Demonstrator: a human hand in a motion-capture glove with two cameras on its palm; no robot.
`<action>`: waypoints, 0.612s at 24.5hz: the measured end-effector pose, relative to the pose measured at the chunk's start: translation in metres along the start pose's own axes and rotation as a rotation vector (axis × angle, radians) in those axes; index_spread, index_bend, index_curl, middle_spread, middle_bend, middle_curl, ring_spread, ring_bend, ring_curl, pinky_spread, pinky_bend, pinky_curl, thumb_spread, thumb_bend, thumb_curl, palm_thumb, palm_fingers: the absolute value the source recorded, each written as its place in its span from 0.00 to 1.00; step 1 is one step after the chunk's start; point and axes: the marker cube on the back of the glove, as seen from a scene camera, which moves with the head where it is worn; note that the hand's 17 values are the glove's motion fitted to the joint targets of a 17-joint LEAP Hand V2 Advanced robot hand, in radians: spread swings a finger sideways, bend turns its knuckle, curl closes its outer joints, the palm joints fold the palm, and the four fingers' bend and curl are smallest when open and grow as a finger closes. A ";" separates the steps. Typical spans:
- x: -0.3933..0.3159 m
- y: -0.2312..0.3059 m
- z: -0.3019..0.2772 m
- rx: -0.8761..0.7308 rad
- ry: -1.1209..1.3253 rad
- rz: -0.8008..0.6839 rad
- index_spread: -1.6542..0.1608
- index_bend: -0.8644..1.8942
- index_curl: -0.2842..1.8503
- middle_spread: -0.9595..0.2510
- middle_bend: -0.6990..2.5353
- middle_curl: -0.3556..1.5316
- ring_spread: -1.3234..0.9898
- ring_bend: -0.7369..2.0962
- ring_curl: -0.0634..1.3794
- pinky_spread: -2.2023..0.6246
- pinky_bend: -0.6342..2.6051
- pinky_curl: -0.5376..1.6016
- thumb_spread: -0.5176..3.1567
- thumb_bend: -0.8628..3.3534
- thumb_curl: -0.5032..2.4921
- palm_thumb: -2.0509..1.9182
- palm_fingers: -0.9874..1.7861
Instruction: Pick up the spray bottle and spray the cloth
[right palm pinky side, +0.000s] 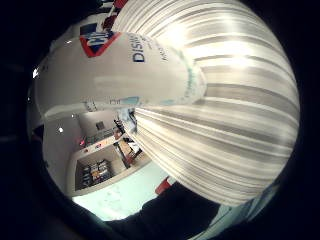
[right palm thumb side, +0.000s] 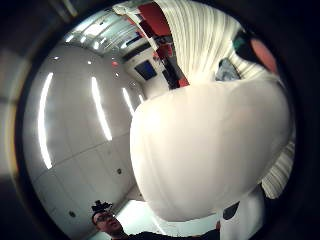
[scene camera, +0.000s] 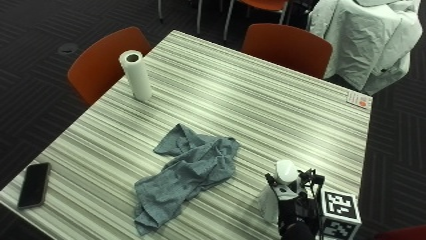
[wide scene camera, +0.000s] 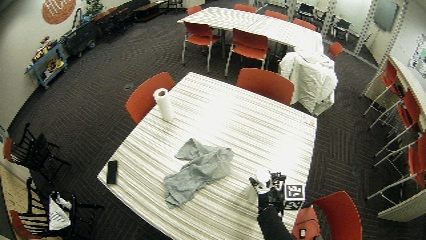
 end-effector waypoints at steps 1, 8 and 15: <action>-0.005 -0.001 0.002 0.012 -0.015 -0.004 0.71 0.44 0.29 0.70 0.30 0.37 0.60 0.36 0.24 0.84 0.24 0.38 0.39 0.21 0.33 0.76 0.50; -0.013 -0.010 0.006 0.061 -0.029 -0.014 0.76 0.48 0.33 0.72 0.34 0.41 0.56 0.38 0.26 0.84 0.22 0.35 0.38 0.23 0.35 0.81 0.60; -0.012 -0.011 0.006 0.092 -0.052 0.004 0.78 0.52 0.37 0.74 0.37 0.43 0.54 0.39 0.30 0.84 0.21 0.32 0.36 0.23 0.36 0.83 0.58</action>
